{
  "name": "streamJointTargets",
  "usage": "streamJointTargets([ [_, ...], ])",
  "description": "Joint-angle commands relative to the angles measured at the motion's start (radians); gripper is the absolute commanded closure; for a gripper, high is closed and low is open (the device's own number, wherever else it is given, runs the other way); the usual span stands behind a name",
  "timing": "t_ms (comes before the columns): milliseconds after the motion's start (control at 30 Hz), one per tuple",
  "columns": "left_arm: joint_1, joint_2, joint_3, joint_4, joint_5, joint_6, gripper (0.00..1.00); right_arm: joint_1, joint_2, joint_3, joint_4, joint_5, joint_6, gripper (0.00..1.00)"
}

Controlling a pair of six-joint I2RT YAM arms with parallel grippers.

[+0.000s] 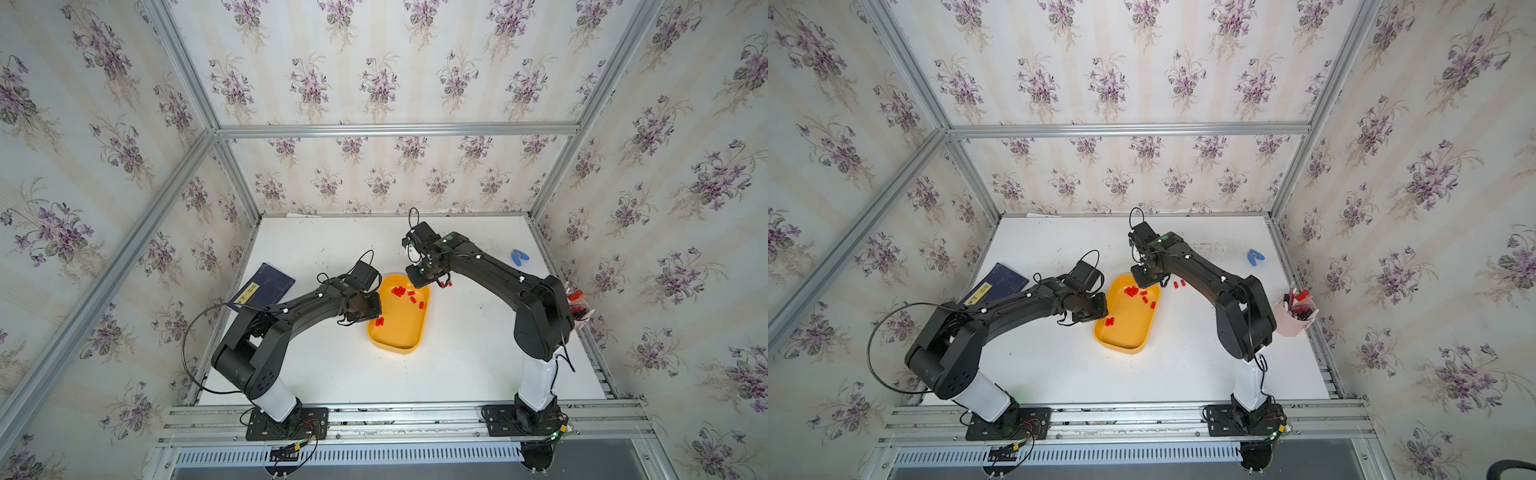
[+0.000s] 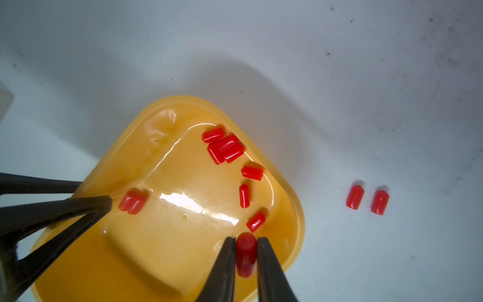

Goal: Take the screw protection sleeves out of the storage box
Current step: Pick up the screw protection sleeve from the storage box, then place the screw protection sleeve at the center of the board.

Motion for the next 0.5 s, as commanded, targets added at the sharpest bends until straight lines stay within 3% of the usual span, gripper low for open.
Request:
streamJointTargets([
  [0, 0.0, 0.003, 0.01, -0.016, -0.016, 0.009, 0.71, -0.062, -0.039, -0.034, 0.008, -0.002, -0.001, 0.8],
  [200, 0.001, 0.004, 0.012, -0.02, -0.018, 0.013, 0.71, -0.224, -0.058, -0.103, 0.021, 0.04, -0.058, 0.8],
  [467, 0.001, 0.018, 0.024, -0.025, -0.015, 0.016, 0.71, -0.295, 0.048, -0.109, 0.069, 0.062, -0.101, 0.8],
])
